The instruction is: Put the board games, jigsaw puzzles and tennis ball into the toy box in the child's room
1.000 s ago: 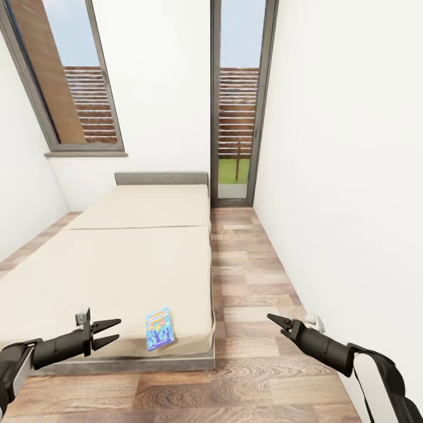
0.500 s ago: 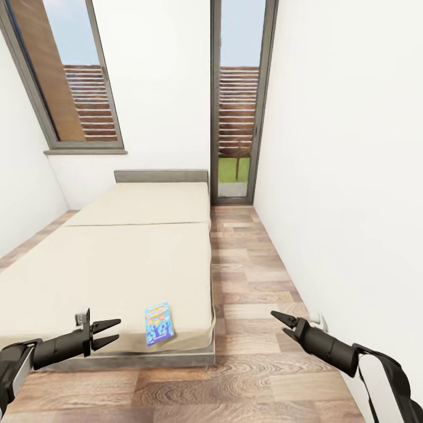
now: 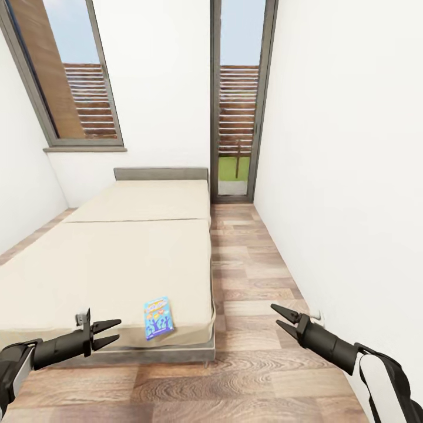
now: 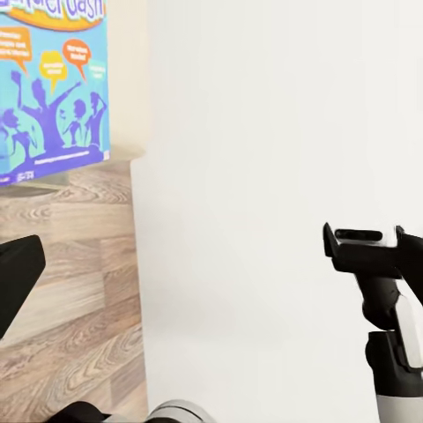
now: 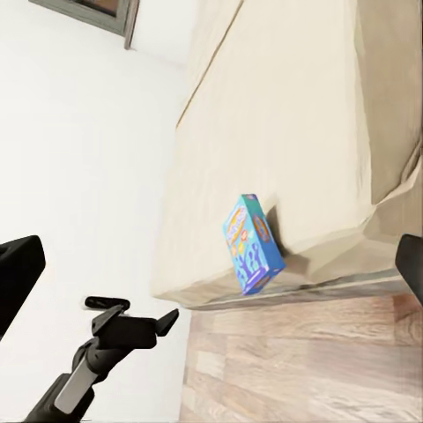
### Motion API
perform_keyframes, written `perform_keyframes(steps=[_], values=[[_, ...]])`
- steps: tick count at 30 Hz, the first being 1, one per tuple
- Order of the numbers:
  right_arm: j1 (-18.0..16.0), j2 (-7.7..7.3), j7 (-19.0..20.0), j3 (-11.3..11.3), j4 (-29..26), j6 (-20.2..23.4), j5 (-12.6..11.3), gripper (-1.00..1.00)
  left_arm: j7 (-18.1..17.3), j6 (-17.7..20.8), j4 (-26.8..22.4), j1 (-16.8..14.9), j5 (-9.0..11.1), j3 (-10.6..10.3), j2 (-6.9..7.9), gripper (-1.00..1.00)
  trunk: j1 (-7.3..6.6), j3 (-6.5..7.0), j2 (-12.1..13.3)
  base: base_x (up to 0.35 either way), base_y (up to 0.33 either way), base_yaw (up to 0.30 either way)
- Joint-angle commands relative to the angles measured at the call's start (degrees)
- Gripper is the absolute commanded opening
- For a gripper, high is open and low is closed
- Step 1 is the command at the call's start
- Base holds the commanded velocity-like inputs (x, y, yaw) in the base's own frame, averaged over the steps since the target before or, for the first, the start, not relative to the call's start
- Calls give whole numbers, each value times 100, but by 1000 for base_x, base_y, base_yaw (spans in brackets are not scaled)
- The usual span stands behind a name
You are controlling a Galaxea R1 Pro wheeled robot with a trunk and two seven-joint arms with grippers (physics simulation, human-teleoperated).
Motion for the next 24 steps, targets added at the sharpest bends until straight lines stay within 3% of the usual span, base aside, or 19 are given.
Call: perform_keyframes(steps=[1,8,24], values=[[-5,1,150,-10,5,23,45,100,-17,60,0,-3,4,2,0,100,22,-24,-44,0,0,0],[-5,0,557,-14,31,16,79,100,-17,60,0,-2,4,2,0,100,175,-149,-325,0,0,0],[-5,0,661,-14,50,29,33,100,-62,60,0,-4,17,4,-12,100,527,-437,-966,0,0,0]])
